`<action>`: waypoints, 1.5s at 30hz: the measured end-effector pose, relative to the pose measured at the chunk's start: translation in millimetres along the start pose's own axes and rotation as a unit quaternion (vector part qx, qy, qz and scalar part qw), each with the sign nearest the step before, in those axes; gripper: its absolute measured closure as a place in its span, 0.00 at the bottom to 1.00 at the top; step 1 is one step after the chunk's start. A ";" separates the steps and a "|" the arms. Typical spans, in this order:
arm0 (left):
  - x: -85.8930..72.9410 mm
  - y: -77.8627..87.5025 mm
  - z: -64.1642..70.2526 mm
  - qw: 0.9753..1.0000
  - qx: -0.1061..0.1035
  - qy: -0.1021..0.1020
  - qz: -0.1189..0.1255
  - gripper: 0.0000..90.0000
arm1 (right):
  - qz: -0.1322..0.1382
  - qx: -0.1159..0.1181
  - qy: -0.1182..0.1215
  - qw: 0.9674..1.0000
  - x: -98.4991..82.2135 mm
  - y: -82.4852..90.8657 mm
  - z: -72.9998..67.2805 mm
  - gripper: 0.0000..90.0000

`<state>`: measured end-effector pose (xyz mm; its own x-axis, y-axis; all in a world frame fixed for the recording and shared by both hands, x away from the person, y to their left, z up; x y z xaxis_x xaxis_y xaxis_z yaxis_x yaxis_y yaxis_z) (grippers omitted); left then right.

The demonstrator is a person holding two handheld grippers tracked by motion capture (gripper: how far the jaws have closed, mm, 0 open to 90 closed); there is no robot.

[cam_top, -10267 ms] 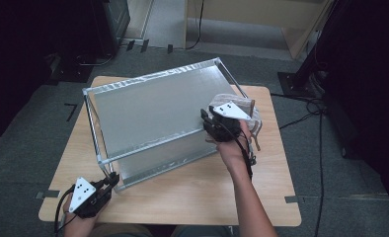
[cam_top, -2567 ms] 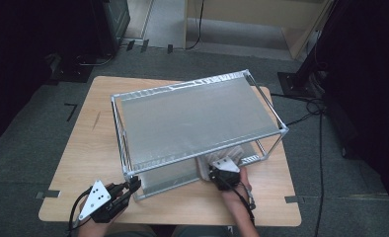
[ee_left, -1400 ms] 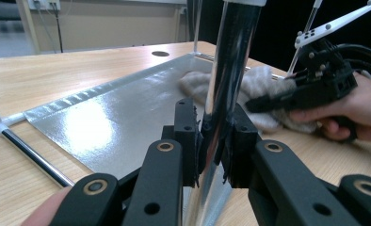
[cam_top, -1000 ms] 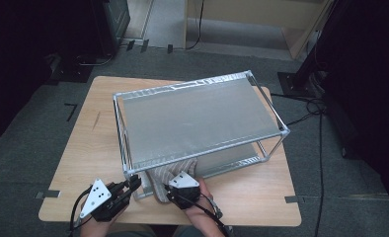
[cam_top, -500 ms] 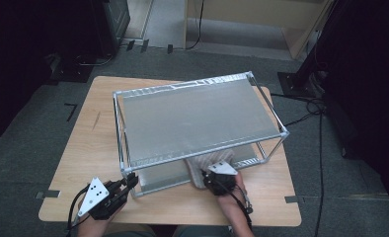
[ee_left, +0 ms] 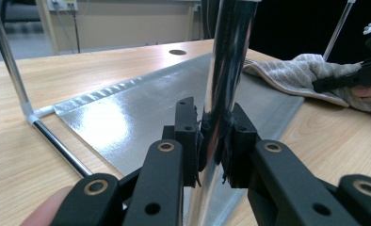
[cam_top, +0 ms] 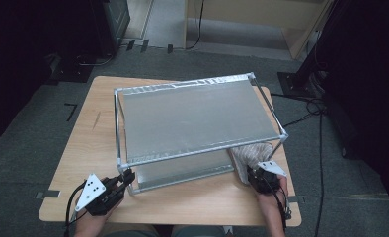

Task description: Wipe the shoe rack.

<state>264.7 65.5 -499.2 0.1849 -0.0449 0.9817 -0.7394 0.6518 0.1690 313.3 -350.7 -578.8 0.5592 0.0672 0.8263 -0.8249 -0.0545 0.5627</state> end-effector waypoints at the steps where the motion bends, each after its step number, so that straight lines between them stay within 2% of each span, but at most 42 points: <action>1: 0.0 0.0 -0.5 1.000 0.000 0.001 0.000 0.89 | -0.001 -0.004 0.003 1.000 1.0 -0.9 -2.4 0.74; 3: -0.1 0.8 -1.6 1.000 -0.001 0.007 -0.001 0.88 | -0.001 -0.004 0.016 1.000 3.1 -2.0 -10.7 0.74; 6: -0.2 1.6 -1.1 1.000 -0.014 0.020 0.001 0.88 | -0.001 0.013 0.022 1.000 5.6 -2.1 -29.8 0.74; 11: -0.7 2.0 2.3 1.000 -0.020 0.019 -0.001 0.88 | 0.000 0.066 0.041 0.997 8.4 -1.0 -83.8 0.73; 12: -0.7 2.0 2.3 1.000 -0.020 0.019 -0.001 0.88 | 0.000 0.066 0.041 0.997 8.4 -1.0 -83.8 0.73; 13: -0.8 1.5 4.5 1.000 -0.023 0.019 -0.002 0.88 | 0.006 0.084 0.059 0.995 8.7 -0.9 -109.6 0.73; 16: -1.1 0.0 9.9 0.999 -0.030 0.016 -0.004 0.88 | 0.009 0.106 0.076 0.991 7.5 1.2 -140.2 0.73; 19: -1.5 -1.3 15.2 0.999 -0.036 0.014 -0.006 0.88 | 0.010 0.135 0.100 0.986 5.2 6.1 -178.8 0.73; 20: -1.5 -1.3 15.2 0.999 -0.036 0.014 -0.006 0.88 | 0.010 0.135 0.100 0.986 5.2 6.1 -178.8 0.73; 21: -1.5 -1.8 16.5 0.999 -0.036 0.013 -0.005 0.88 | 0.013 0.145 0.108 0.983 4.5 7.7 -189.8 0.73; 22: -1.5 -1.8 16.3 0.999 -0.035 0.010 -0.005 0.88 | 0.014 0.162 0.120 0.979 2.4 10.8 -206.4 0.73; 24: -1.7 -1.6 16.2 0.999 -0.033 0.006 -0.006 0.88 | 0.019 0.190 0.148 0.970 -1.1 15.8 -227.4 0.73; 25: -1.7 -1.6 15.7 1.000 -0.030 0.004 -0.007 0.88 | 0.022 0.193 0.153 0.969 -1.1 16.0 -229.5 0.73; 26: -1.7 -1.6 15.7 1.000 -0.030 0.002 -0.007 0.88 | 0.021 0.193 0.157 0.968 -1.1 16.0 -228.6 0.73; 28: -1.6 -1.6 15.3 1.000 -0.029 0.000 -0.008 0.88 | 0.016 0.196 0.145 0.970 -1.0 15.4 -222.4 0.73; 29: -1.6 -1.6 15.2 1.000 -0.029 0.000 -0.008 0.88 | 0.015 0.190 0.139 0.972 -0.4 13.5 -212.9 0.73; 30: -1.6 -1.6 15.2 1.000 -0.029 0.000 -0.008 0.88 | 0.015 0.190 0.139 0.972 -0.4 13.5 -212.9 0.73; 31: -1.6 -1.3 15.2 1.000 -0.028 -0.002 -0.009 0.88 | 0.011 0.174 0.118 0.978 1.1 10.2 -190.2 0.73; 34: -1.6 -0.9 15.0 1.000 -0.027 0.000 -0.009 0.88 | 0.009 0.138 0.099 0.985 3.1 3.9 -156.8 0.73; 35: -1.6 -0.7 14.9 1.000 -0.027 0.000 -0.009 0.88 | 0.007 0.117 0.083 0.990 4.2 0.4 -137.5 0.73; 36: -1.7 -0.5 14.8 1.000 -0.027 -0.001 -0.009 0.88 | 0.005 0.107 0.072 0.992 4.8 -1.1 -126.5 0.73; 37: -1.7 -0.3 14.7 1.000 -0.027 -0.002 -0.009 0.88 | 0.007 0.085 0.063 0.994 6.3 -4.1 -107.4 0.73; 38: -1.7 -0.3 14.7 1.000 -0.027 -0.002 -0.009 0.88 | 0.007 0.085 0.063 0.994 6.3 -4.1 -107.4 0.73; 40: -1.6 0.5 13.6 1.000 -0.024 -0.004 -0.010 0.89 | 0.005 0.056 0.034 0.998 7.5 -6.8 -76.0 0.73; 41: -1.5 0.9 12.3 1.000 -0.023 -0.003 -0.010 0.88 | 0.004 0.036 0.009 0.999 8.0 -6.9 -51.6 0.73; 43: -1.4 1.4 10.3 1.000 -0.019 -0.001 -0.010 0.88 | 0.007 0.022 -0.010 1.000 8.8 -5.4 -32.9 0.73; 44: -1.4 1.4 10.3 1.000 -0.019 -0.001 -0.010 0.88 | 0.007 0.022 -0.010 1.000 8.8 -5.4 -32.9 0.73; 45: -1.5 2.1 9.3 1.000 -0.018 0.000 -0.010 0.88 | 0.011 0.005 -0.029 0.999 9.4 -2.0 -13.4 0.73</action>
<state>256.9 59.8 -499.4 0.1990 -0.0580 0.9783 -0.7121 0.6773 0.1850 319.1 -336.7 -572.4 0.5445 0.0074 0.8387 -0.8367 -0.0659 0.5437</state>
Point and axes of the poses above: each handheld gripper's, and its own axes: y roughly backward along the jaws, x roughly out of its top, z roughly to its right, the point moved 10 cm from there along -y, roughly forward along the jaws, and after that the axes turned 5 degrees about z, right-handed, at the moved point
